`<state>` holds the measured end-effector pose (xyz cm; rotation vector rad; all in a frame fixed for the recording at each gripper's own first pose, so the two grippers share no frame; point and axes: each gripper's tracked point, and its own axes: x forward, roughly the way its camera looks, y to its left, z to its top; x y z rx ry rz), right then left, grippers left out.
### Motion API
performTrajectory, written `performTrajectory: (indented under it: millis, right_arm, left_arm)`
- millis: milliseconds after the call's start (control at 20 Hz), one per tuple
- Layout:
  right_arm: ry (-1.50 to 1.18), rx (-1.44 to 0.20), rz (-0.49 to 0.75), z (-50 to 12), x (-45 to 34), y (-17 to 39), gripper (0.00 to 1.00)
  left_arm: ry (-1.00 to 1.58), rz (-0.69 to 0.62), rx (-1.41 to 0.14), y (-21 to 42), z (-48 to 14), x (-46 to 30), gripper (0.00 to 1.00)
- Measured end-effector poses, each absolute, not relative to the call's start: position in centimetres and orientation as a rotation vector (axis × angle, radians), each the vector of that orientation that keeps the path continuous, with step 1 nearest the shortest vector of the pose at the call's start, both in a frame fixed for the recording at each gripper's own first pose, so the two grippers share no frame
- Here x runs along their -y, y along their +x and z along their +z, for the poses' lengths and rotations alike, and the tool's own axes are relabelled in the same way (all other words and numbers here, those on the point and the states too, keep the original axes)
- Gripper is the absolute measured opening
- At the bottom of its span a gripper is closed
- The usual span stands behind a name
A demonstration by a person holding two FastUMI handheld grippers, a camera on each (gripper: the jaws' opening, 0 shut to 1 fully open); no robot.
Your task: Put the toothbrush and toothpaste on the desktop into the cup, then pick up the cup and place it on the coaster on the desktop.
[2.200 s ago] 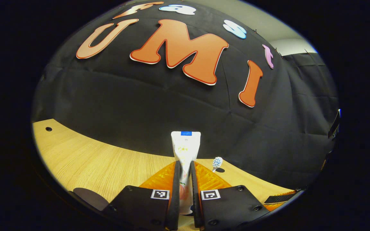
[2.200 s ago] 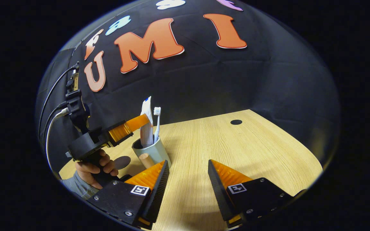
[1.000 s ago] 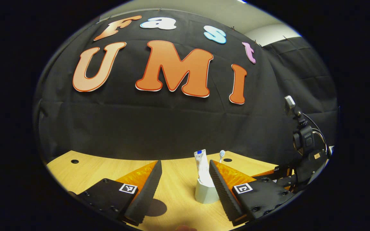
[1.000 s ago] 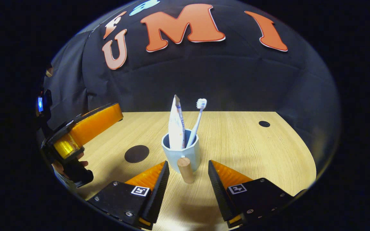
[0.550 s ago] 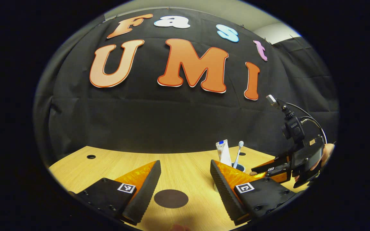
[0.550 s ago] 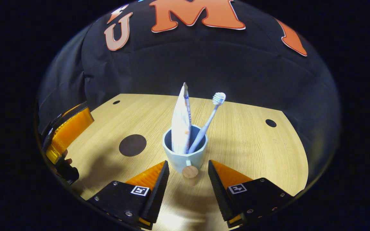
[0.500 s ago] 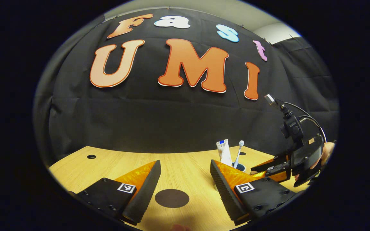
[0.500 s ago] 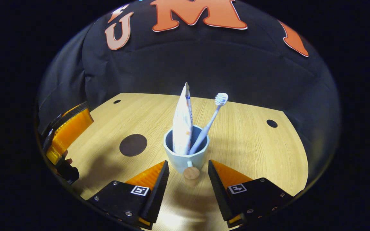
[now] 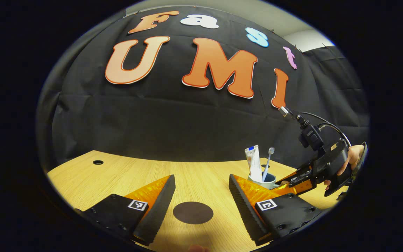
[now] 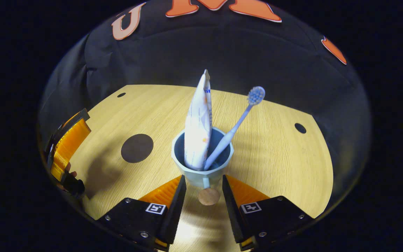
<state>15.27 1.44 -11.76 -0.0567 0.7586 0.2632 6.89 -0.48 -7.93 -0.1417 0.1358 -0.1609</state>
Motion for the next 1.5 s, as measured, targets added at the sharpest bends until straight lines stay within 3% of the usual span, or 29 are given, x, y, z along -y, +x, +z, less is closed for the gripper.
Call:
performTrajectory:
  millis: [300, 350, 400, 450, 500, 850, 1500]
  right_arm:
    - [-0.061, -0.818, 0.243, -13.2, -1.5, 15.1, 0.42]
    - [-0.047, -0.812, 0.236, -13.0, -1.6, 15.3, 0.31]
    - [-0.049, -0.807, 0.228, -13.2, -1.6, 15.8, 0.30]
    - [-0.051, -0.795, 0.220, -13.2, -1.5, 16.1, 0.23]
    - [-0.054, -0.791, 0.211, -13.5, -1.5, 16.0, 0.25]
    - [-0.057, -0.737, 0.182, -13.2, -1.4, 16.5, 0.18]
    - [-0.005, -0.671, 0.234, -12.3, -2.1, 16.6, 0.13]
  left_arm:
    - [-0.166, -0.179, -0.185, 6.9, -9.2, 0.8, 0.97]
    - [-0.165, -0.180, -0.187, 6.8, -9.1, 0.7, 0.98]
    - [-0.165, -0.178, -0.185, 6.7, -9.0, 0.7, 0.97]
    - [-0.166, -0.175, -0.184, 6.8, -9.0, 0.5, 0.97]
    - [-0.167, -0.169, -0.182, 6.9, -9.0, 0.3, 0.97]
    - [-0.176, -0.139, -0.197, 7.0, -9.3, -0.6, 0.97]
    - [-0.195, -0.086, -0.223, 6.5, -10.0, -2.5, 0.97]
